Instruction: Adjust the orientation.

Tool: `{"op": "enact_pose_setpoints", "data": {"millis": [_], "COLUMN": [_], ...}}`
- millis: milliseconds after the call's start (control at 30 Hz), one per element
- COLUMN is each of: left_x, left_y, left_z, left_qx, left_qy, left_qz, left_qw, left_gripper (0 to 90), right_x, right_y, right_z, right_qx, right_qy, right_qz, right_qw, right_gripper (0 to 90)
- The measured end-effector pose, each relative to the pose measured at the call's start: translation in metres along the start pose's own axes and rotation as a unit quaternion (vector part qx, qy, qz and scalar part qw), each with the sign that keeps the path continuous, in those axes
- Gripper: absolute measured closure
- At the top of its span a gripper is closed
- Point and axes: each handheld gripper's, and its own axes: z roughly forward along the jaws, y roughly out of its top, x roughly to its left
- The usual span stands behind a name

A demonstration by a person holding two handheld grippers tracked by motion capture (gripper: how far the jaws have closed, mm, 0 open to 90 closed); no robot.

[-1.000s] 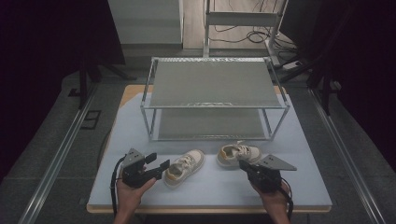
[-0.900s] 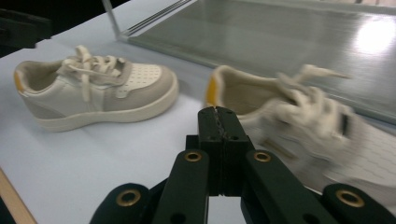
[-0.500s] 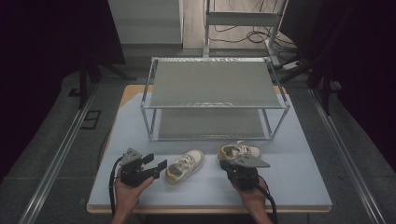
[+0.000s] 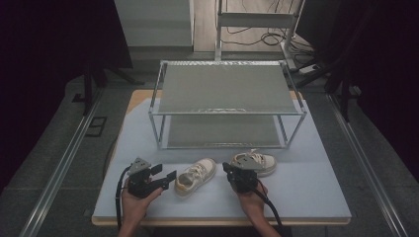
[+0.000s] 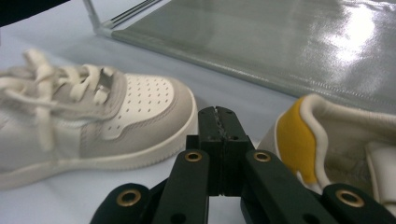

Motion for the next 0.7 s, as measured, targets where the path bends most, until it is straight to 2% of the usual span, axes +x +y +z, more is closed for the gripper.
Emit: {"op": "enact_pose_setpoints", "data": {"millis": [367, 400, 500, 600, 700], "left_x": [0.003, 0.003, 0.004, 0.005, 0.005], "left_y": [-0.002, -0.002, -0.002, -0.003, -0.003], "left_z": [-0.002, -0.003, -0.003, -0.003, -0.003], "left_qx": [0.000, -0.001, -0.001, 0.000, -0.001], "left_qy": [0.002, 0.002, 0.003, 0.002, 0.001], "left_qz": [-0.005, -0.005, -0.006, -0.007, -0.006], "left_qw": [1.0000, 1.0000, 1.0000, 1.0000, 1.0000], "left_gripper": [34.1, 34.1, 34.0, 34.0, 33.9], "right_x": [-0.002, -0.003, -0.003, 0.000, -0.002], "right_y": [-0.002, -0.002, -0.002, -0.004, -0.007], "right_z": [0.006, 0.004, 0.003, 0.000, -0.008], "right_qx": [-0.001, -0.004, -0.005, -0.005, -0.008], "right_qy": [-0.025, -0.037, -0.034, -0.046, -0.049], "right_qz": [-0.003, -0.008, 0.000, -0.005, 0.002], "right_qw": [0.9997, 0.9993, 0.9994, 0.9989, 0.9988], "right_gripper": [89.8, 89.8, 89.9, 89.8, 89.8]}}
